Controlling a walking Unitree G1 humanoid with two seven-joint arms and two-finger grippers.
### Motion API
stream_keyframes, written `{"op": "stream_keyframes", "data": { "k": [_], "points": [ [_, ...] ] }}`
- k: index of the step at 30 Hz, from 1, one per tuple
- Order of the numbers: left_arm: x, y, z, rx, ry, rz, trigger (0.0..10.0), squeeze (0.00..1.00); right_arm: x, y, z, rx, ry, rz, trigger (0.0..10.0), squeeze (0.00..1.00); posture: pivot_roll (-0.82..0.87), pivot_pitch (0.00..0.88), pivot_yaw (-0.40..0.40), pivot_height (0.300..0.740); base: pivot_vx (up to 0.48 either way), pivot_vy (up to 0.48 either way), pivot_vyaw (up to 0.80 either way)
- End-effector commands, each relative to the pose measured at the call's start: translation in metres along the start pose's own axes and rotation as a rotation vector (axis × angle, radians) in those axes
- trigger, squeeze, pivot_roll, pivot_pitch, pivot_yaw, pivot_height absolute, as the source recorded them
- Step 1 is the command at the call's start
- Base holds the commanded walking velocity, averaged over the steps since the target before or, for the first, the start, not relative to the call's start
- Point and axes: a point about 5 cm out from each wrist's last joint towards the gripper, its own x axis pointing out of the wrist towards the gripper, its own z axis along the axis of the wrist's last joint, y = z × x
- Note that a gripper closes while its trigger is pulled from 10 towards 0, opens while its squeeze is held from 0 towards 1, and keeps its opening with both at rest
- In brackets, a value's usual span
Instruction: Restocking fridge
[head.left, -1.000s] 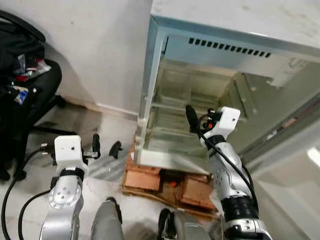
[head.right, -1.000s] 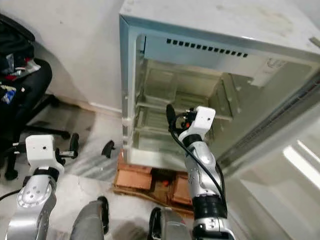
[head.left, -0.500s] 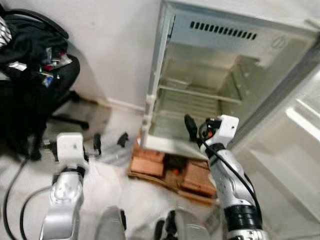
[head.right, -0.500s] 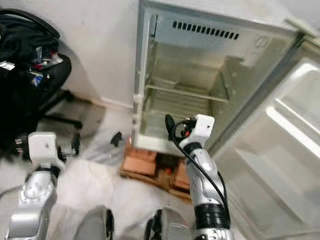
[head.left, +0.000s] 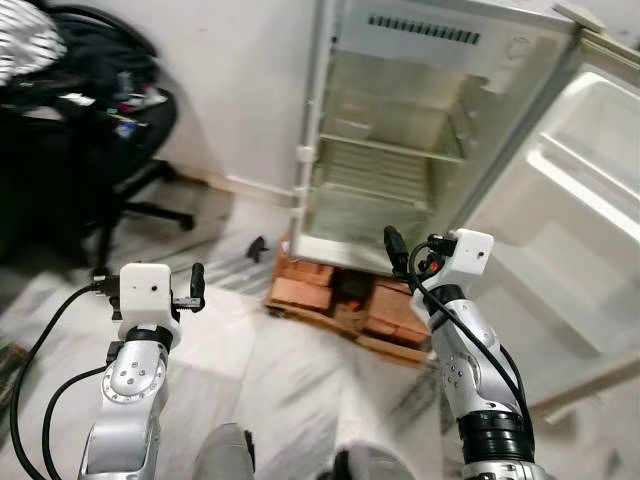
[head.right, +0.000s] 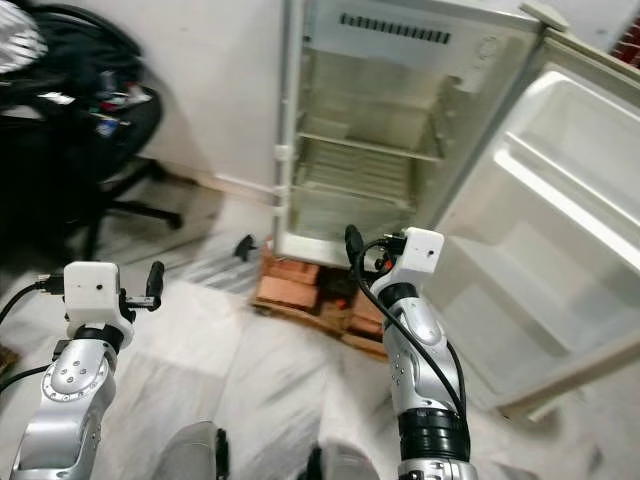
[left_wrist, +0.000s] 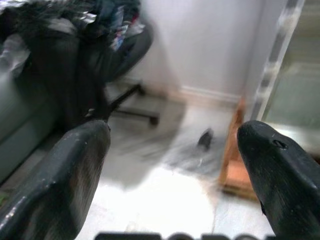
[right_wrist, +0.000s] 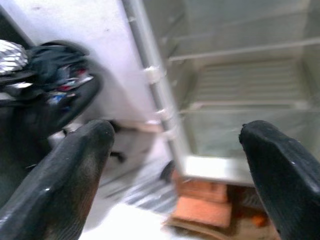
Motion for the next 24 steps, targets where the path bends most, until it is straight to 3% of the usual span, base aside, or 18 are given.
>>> {"op": "stream_keyframes", "data": {
  "k": [1,13,24],
  "points": [
    [0.003,-0.008,0.005,0.008,-0.015,-0.028,10.0,0.0,-0.002,-0.01,0.005,-0.018,-0.015,-0.04,10.0,0.0,0.07,0.074,-0.086,0.74,0.0,-0.48,0.0],
    [0.002,-0.008,0.002,0.015,-0.005,-0.037,10.0,0.0,-0.001,-0.007,-0.001,-0.011,0.01,-0.022,10.0,0.0,0.07,0.078,-0.089,0.74,0.0,-0.48,0.0],
    [0.002,-0.01,0.001,0.02,-0.003,-0.047,10.0,0.0,0.0,0.001,-0.011,0.036,0.078,0.076,10.0,0.0,0.07,0.076,-0.092,0.74,0.0,-0.479,0.0]
  ]
}}
